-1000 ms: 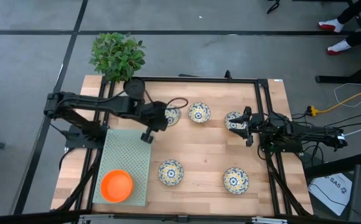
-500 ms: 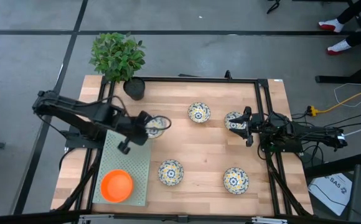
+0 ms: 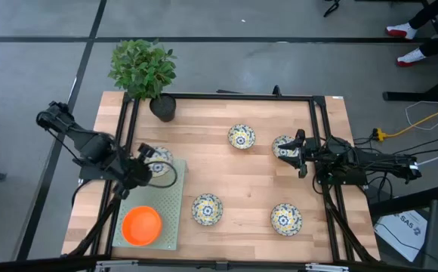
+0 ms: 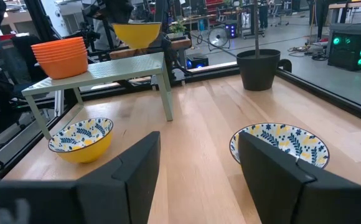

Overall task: Pick & Place Mini bowls
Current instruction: Put the patterned bowl on the shelf

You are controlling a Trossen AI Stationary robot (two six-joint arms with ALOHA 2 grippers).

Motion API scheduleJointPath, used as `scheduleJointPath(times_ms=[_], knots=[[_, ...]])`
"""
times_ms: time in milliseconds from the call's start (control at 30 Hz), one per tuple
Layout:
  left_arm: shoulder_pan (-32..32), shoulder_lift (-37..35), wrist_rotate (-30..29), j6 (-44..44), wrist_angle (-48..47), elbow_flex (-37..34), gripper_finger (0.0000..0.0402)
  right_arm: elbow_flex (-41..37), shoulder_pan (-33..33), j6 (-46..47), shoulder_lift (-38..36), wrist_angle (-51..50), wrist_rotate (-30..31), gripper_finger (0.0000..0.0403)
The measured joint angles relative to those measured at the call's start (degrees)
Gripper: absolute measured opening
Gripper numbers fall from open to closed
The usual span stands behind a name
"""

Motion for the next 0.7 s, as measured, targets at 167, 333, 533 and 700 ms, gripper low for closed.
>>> scheduleJointPath(times_ms=[167, 333, 533, 700], knots=[[-6.3, -0.4, -3.4, -14.6, -2.1, 0.0, 0.0008, 0.0, 0.0, 0.0, 0.0, 0.0, 0.0, 0.0215], [-11.3, 1.5, -4.8, -25.9, -2.8, 0.0, 0.0008, 0.0, 0.0, 0.0, 0.0, 0.0, 0.0, 0.0215], [-14.1, 4.7, -7.8, -31.8, -2.7, 0.0, 0.0008, 0.0, 0.0, 0.0, 0.0, 0.0, 0.0, 0.0215], [-14.0, 6.2, -9.7, -35.1, -2.1, 0.0, 0.0008, 0.0, 0.0, 0.0, 0.0, 0.0, 0.0, 0.0215]])
